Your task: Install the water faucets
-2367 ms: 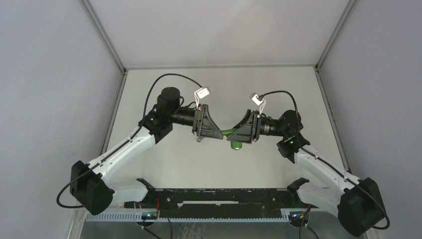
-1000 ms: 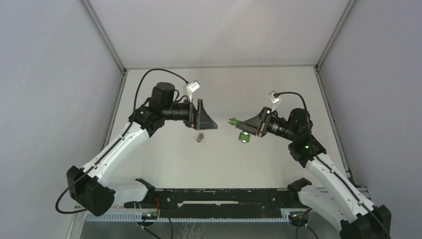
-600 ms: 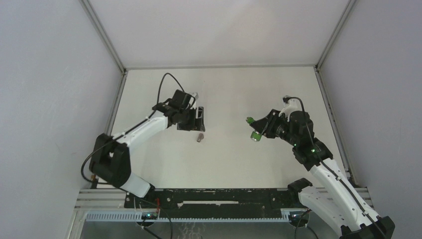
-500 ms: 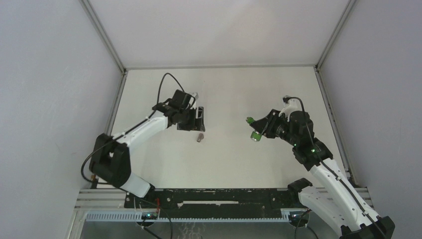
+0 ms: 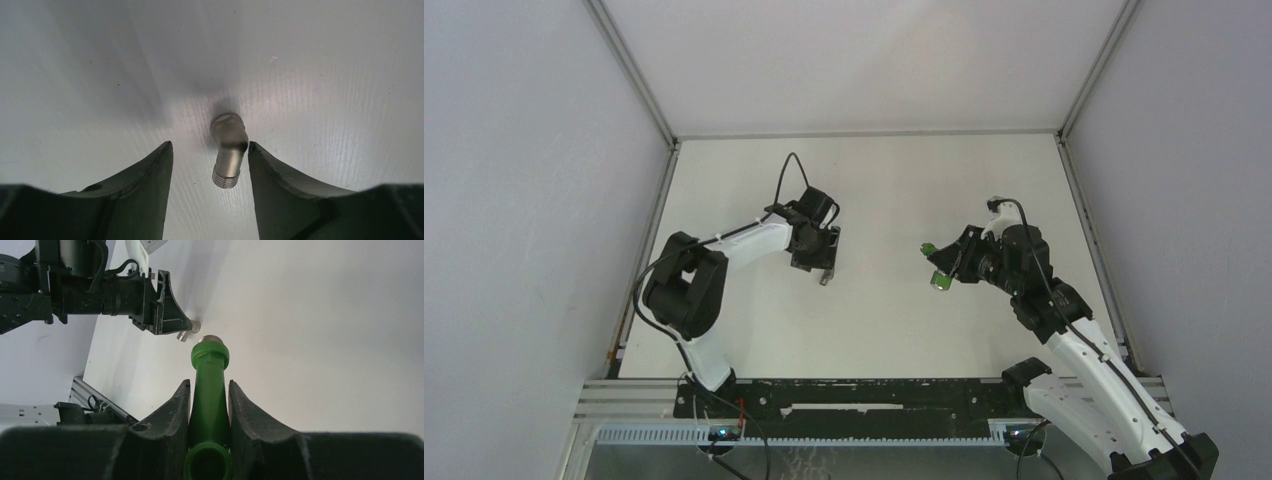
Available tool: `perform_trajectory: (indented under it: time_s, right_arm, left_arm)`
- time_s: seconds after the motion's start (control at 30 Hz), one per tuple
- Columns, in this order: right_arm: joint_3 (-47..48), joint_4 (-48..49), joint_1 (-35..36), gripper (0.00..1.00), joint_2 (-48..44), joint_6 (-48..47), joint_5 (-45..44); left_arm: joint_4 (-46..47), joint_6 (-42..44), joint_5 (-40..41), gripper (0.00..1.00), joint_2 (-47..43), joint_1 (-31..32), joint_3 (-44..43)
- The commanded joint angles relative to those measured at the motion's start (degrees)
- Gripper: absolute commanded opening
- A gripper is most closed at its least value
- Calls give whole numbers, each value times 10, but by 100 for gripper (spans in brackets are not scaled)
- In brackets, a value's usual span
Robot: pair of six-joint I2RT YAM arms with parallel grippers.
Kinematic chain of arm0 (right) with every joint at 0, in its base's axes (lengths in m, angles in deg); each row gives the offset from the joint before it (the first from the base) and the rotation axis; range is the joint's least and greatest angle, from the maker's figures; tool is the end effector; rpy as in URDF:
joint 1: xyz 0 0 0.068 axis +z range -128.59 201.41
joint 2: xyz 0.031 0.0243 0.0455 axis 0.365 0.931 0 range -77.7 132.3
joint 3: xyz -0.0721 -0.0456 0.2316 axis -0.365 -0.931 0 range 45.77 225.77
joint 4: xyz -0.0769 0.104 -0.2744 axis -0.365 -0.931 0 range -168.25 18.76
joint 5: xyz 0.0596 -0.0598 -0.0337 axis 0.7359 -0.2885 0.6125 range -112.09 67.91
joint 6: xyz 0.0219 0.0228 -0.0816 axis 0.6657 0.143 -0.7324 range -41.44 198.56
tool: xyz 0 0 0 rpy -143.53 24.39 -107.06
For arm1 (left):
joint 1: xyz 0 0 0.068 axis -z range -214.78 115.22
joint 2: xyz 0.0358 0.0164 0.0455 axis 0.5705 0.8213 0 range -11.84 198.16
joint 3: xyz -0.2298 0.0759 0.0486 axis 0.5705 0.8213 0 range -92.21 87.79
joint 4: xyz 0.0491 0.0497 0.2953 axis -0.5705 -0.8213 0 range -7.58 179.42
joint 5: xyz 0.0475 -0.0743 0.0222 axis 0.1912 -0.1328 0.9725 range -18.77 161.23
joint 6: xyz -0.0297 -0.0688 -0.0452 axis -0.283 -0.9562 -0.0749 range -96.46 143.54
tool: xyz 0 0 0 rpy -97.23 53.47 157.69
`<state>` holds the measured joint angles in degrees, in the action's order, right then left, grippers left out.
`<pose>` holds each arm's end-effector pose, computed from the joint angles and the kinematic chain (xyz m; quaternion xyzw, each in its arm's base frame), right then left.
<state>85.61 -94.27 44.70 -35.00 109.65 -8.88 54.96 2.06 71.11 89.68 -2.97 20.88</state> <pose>0.2431 0.1240 0.2544 -0.0037 0.8441 0.3277 0.4244 0.3346 -0.2077 0.0893 0.0887 0.9793 -0.0824 0.1620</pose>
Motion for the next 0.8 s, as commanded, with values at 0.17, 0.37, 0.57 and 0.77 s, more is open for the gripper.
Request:
perform_trajectory:
  time_s: [0.17, 0.37, 0.57, 0.77]
  right_arm:
    - [30, 22, 3, 0, -2, -7, 15]
    - [30, 22, 3, 0, -2, -7, 16]
    - [31, 18, 3, 0, -4, -9, 19]
    - [32, 15, 3, 0, -8, -9, 22]
  left_arm:
    - [-4, 8, -20, 57, 23, 23, -38]
    - [-12, 0, -2, 46, 42, 39, -50]
    - [-17, -2, -1, 39, 46, 39, -53]
    - [-30, 1, -1, 17, 49, 39, -68]
